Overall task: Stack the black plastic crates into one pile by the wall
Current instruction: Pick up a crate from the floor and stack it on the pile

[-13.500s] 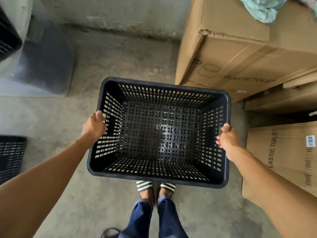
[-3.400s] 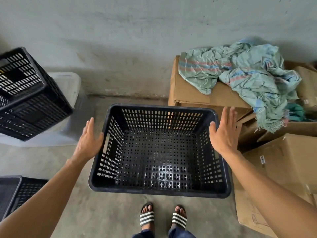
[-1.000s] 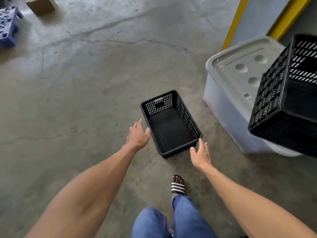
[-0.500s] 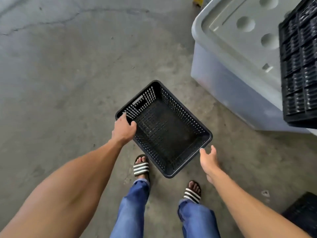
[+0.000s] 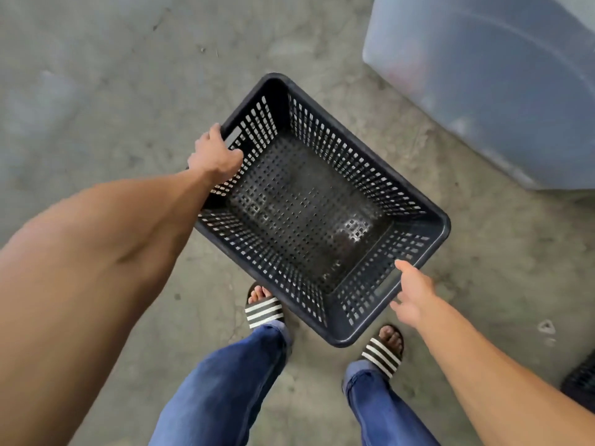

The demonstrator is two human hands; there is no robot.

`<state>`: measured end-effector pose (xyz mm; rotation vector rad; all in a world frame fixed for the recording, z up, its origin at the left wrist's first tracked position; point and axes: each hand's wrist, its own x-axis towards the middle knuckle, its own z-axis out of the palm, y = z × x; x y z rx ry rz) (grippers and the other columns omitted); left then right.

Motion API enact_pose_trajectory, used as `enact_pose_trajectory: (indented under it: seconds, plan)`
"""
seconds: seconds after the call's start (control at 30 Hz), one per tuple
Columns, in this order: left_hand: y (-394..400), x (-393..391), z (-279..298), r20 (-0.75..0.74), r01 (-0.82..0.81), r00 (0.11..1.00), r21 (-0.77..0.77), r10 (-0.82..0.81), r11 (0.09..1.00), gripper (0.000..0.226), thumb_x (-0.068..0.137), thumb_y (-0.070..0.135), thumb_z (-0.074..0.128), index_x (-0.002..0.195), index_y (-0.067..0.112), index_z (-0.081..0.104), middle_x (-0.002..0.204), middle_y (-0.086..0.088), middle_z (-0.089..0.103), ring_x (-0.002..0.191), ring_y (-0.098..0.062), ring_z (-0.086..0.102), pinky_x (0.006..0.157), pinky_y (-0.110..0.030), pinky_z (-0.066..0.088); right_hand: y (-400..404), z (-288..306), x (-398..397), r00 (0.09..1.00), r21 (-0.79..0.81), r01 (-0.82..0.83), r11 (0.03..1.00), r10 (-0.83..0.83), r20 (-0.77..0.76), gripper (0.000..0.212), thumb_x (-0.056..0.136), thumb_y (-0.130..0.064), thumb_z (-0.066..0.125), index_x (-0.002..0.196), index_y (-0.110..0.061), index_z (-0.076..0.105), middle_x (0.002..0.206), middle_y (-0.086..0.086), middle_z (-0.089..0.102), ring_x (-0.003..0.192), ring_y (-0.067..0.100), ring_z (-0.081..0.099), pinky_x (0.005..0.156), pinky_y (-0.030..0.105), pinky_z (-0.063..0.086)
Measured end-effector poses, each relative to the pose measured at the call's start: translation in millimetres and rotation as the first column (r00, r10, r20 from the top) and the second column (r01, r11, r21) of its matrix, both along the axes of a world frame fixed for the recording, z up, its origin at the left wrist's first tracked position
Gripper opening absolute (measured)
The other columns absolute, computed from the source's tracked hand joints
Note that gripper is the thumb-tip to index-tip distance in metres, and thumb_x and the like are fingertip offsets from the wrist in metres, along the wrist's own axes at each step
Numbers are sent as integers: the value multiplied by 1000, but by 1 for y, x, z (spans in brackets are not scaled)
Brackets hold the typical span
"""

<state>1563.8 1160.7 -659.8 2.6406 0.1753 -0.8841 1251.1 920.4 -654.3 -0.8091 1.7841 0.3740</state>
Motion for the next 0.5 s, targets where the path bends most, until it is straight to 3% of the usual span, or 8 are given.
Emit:
enact_pose_trajectory:
  seconds: [0.07, 0.13, 0.2, 0.3, 0.33, 0.4, 0.5]
  plan:
    - [-3, 8, -3, 1, -21, 1000, 15, 21, 1000, 67, 76, 28, 48, 142, 18, 41, 133, -16, 57, 120, -37, 57, 106, -47, 45, -2, -3, -5, 1000, 29, 22, 999, -22, 18, 66, 98, -33, 58, 155, -20, 26, 161, 10, 26, 147, 31, 28, 118, 45, 28]
    - [-4, 14, -1, -15, -15, 1000, 24, 16, 1000, 59, 81, 27, 51, 138, 17, 46, 128, -16, 60, 116, -37, 59, 103, -44, 47, -6, -4, -10, 999, 44, 32, 999, -33, 27, 63, 95, -36, 61, 151, -20, 34, 156, 12, 35, 142, 32, 36, 116, 47, 33]
    - [-2, 18, 4, -74, 19, 997, 4, -19, 1000, 50, 87, 29, 51, 136, 17, 47, 122, -14, 63, 111, -36, 61, 101, -41, 49, -11, -3, -16, 999, 57, 22, 998, -24, 36, 55, 92, -41, 63, 141, -20, 46, 135, 12, 52, 124, 32, 50, 111, 49, 39]
    - [2, 14, 17, -111, 97, 989, -43, -101, 994, 45, 95, 39, 46, 135, 17, 50, 118, -13, 65, 102, -33, 64, 95, -40, 51, -21, 6, -30, 1000, 14, 11, 1000, -11, 24, 39, 91, -44, 62, 117, -16, 58, 103, 10, 60, 97, 27, 57, 106, 48, 44]
    - [3, 11, 25, -89, 114, 989, -45, -118, 992, 45, 97, 40, 44, 133, 16, 52, 115, -13, 66, 97, -31, 64, 91, -39, 51, -24, 13, -32, 999, -3, 13, 1000, -13, 30, 31, 91, -44, 61, 103, -15, 61, 91, 8, 60, 84, 23, 58, 98, 46, 48]
    - [4, 3, 47, -32, 121, 992, 5, -121, 993, 44, 99, 37, 42, 129, 10, 58, 109, -15, 67, 89, -30, 61, 85, -36, 50, -27, 32, -33, 998, -68, 37, 997, -33, 50, 28, 94, -41, 59, 84, -16, 59, 71, 4, 52, 61, 18, 49, 70, 37, 51]
    - [7, -20, 89, -12, 76, 997, 80, -75, 994, 44, 98, 32, 41, 119, 0, 63, 108, -23, 69, 91, -36, 65, 88, -40, 52, -36, 63, -36, 999, -208, 25, 978, -14, 52, 29, 97, -37, 53, 79, -14, 54, 61, 4, 46, 52, 18, 43, 50, 32, 41]
